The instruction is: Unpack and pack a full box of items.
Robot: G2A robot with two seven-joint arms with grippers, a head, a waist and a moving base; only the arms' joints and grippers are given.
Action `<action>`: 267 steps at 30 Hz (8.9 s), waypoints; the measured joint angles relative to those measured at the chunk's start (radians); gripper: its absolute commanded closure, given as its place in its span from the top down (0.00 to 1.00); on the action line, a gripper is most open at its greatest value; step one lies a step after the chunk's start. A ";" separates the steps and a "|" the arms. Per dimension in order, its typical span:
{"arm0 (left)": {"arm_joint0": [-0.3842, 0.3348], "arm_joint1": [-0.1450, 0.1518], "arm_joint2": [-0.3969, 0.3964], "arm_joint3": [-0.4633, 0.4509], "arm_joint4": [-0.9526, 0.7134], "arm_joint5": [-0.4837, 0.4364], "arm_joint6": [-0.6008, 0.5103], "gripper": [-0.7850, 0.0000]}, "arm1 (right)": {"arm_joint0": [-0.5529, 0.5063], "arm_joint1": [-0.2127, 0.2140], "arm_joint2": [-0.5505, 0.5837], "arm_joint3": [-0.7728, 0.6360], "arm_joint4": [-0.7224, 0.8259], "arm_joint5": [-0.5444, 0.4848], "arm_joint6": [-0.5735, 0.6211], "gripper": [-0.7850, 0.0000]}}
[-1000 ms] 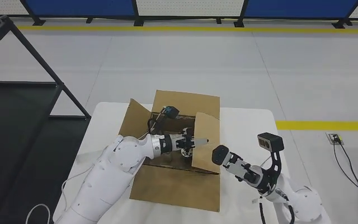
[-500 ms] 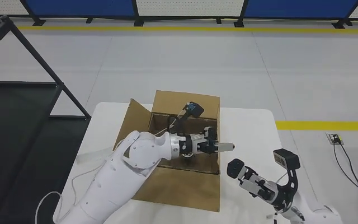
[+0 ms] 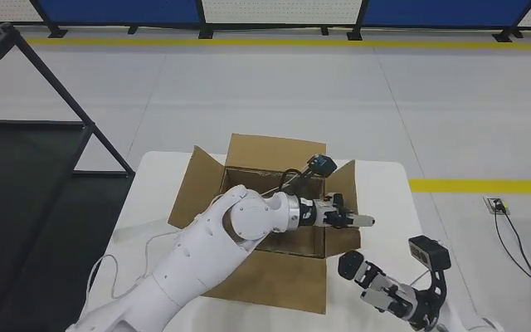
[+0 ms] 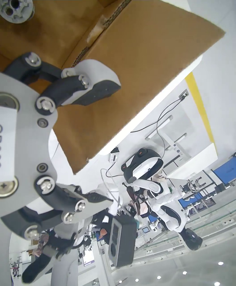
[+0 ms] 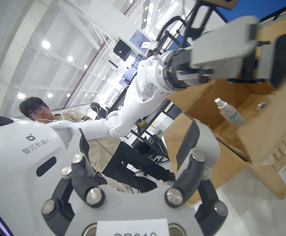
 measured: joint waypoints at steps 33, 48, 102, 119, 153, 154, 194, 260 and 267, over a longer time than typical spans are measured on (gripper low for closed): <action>0.305 0.124 -0.485 -0.310 0.107 -0.096 -0.042 1.00 | 0.087 0.042 0.025 0.041 -0.260 0.350 -0.201 1.00; 0.479 0.169 -0.684 -0.492 0.136 -0.083 -0.040 1.00 | 0.093 0.046 0.019 0.031 -0.266 0.402 -0.205 1.00; 0.801 0.233 -0.930 -0.507 0.149 -0.001 0.143 1.00 | 0.380 0.074 -0.212 0.233 -0.512 0.679 -0.214 1.00; 0.795 0.239 -0.922 -0.430 0.123 0.008 0.171 1.00 | 0.393 0.081 -0.246 0.259 -0.512 0.680 -0.215 1.00; 0.851 0.248 -0.944 -0.515 0.074 -0.096 0.279 1.00 | 0.364 0.078 -0.340 0.036 -0.608 0.740 -0.437 1.00; 0.850 0.249 -0.944 -0.519 0.076 -0.097 0.272 1.00 | 0.364 0.078 -0.341 0.036 -0.608 0.741 -0.438 1.00; 0.901 0.258 -0.997 -0.551 -0.031 -0.057 0.254 1.00 | 0.775 -0.008 -0.840 0.208 -1.185 0.810 -0.259 1.00; 0.901 0.258 -0.997 -0.551 -0.031 -0.057 0.254 1.00 | 1.013 -0.248 -1.000 0.599 -1.393 0.735 -0.057 0.00; 0.901 0.258 -0.997 -0.551 -0.031 -0.057 0.254 1.00 | 0.830 -0.180 -0.864 0.277 -1.565 0.733 0.010 0.00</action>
